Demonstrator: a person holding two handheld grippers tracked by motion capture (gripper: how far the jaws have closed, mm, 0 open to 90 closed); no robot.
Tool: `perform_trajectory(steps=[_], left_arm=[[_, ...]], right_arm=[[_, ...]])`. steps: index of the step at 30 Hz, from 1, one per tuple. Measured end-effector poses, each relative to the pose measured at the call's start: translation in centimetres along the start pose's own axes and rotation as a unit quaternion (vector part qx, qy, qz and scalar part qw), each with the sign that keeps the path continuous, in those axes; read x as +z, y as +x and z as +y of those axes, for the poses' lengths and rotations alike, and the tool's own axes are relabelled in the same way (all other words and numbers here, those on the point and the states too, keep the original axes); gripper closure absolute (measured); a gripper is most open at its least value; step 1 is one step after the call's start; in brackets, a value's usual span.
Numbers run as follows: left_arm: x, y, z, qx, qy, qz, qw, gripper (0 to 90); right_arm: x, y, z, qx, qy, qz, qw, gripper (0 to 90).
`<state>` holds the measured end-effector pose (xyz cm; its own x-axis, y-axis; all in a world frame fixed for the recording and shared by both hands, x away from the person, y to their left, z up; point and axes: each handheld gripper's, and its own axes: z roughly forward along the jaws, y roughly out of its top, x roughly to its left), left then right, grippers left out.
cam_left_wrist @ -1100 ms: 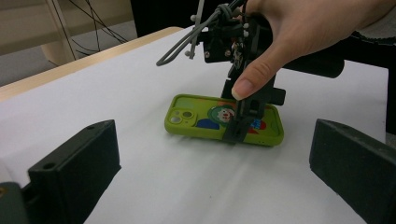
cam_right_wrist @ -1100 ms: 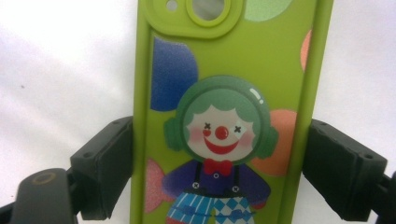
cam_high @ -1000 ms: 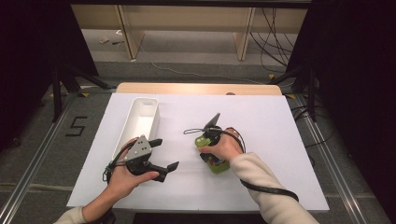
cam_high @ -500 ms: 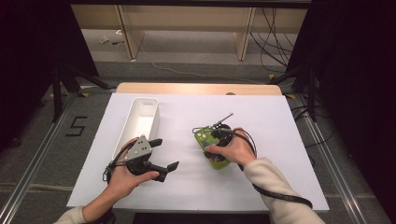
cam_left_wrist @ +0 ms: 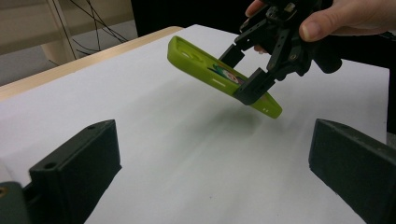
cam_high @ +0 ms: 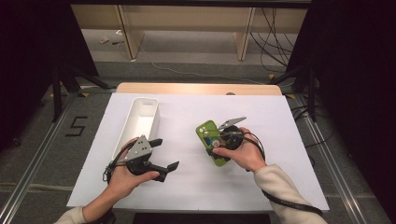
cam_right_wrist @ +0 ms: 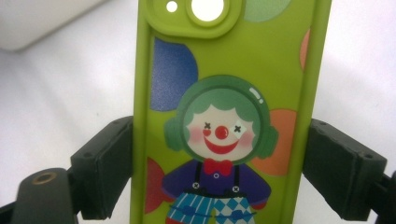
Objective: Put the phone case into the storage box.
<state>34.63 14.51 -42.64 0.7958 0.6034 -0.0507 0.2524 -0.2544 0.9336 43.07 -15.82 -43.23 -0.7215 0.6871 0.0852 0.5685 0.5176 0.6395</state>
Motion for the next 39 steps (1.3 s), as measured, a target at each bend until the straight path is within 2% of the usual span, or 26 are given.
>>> perform_trajectory(steps=[3,4,7,14,23,28,39], left_arm=[[0.0,0.0,0.0,0.001,0.001,-0.001,1.0000,1.7],[0.0,0.0,0.0,0.001,0.000,-0.001,1.0000,1.7],[0.0,0.1,0.0,0.000,-0.001,-0.001,1.0000,1.7],[-0.1,0.1,0.1,0.000,-0.002,0.001,1.0000,1.8],[0.0,0.2,0.1,-0.008,-0.004,0.002,1.0000,2.4],[0.2,0.3,0.1,-0.008,-0.004,0.000,1.0000,2.4],[1.4,0.1,1.0,-0.010,-0.006,0.009,0.9999,2.6]], right_arm=[[-0.5,-0.1,-0.2,-0.004,-0.021,0.002,0.9998,16.2],[-0.7,-0.2,-0.3,-0.009,-0.037,0.001,0.9993,16.2],[-0.9,-0.2,-0.5,-0.006,-0.044,0.002,0.9990,16.2],[-1.4,0.1,-1.0,-0.024,-0.061,0.012,0.9978,16.2],[-2.2,0.4,-2.4,-0.043,-0.109,0.021,0.9929,16.2],[-2.7,0.2,-3.1,-0.044,-0.139,0.027,0.9889,16.2],[-3.1,-0.1,-3.8,-0.034,-0.163,0.018,0.9858,16.3]])
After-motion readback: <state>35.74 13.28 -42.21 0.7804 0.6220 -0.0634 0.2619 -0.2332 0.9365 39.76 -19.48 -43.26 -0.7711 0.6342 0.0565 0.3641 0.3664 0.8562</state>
